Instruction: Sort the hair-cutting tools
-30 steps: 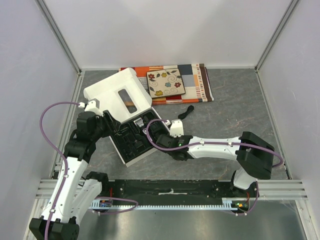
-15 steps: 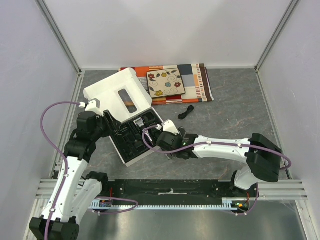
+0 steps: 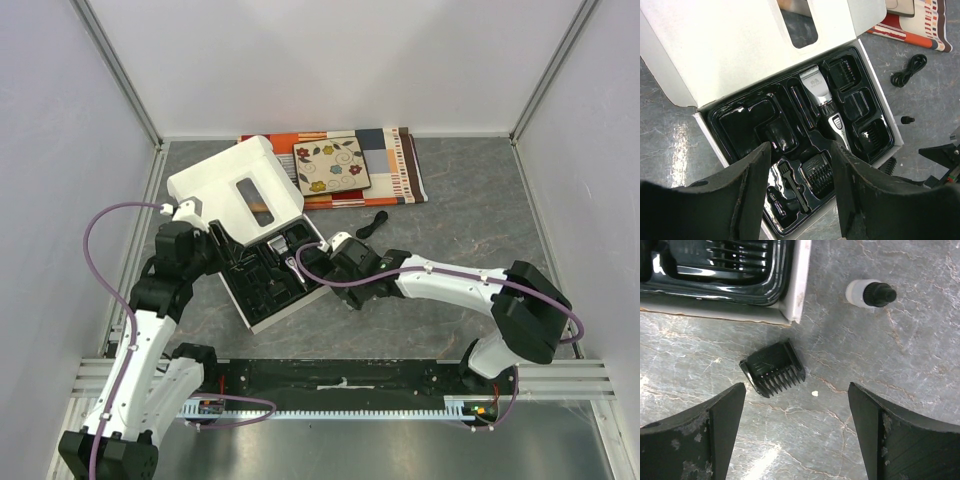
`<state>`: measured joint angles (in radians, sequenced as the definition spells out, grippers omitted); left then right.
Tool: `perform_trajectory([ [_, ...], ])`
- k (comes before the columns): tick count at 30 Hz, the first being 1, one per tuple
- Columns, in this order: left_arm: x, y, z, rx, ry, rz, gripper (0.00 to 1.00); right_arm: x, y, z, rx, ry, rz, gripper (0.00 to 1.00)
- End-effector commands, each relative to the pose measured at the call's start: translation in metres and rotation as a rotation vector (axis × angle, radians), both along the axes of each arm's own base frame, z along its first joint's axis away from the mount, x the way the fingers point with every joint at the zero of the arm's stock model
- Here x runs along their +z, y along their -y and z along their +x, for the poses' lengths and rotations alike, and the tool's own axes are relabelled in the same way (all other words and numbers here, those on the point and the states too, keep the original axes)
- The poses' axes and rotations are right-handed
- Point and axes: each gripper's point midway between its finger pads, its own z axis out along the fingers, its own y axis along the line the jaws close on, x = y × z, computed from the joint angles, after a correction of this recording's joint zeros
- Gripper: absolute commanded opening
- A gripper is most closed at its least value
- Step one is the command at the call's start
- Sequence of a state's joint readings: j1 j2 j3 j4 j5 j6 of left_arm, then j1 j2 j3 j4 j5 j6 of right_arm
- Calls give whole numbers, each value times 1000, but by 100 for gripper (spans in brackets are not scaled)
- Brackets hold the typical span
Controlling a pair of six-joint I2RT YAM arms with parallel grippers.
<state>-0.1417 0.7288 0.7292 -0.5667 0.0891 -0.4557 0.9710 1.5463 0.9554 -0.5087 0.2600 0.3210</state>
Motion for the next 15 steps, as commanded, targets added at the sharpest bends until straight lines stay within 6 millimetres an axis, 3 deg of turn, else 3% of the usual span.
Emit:
perform_trajectory([
  [1,5,2,6,0,28,-11,59,28,-25,11,58,54,93,91],
  [7,-2,-7,8,50,-14,18,58,84,-18,66,-117,193,163,90],
  [10,-2,-9,9,59,-11,22,58,95,-5,92,-247,242,170,87],
  [15,-1,-8,8,57,-7,20,58,76,0,109,-359,231,154,78],
])
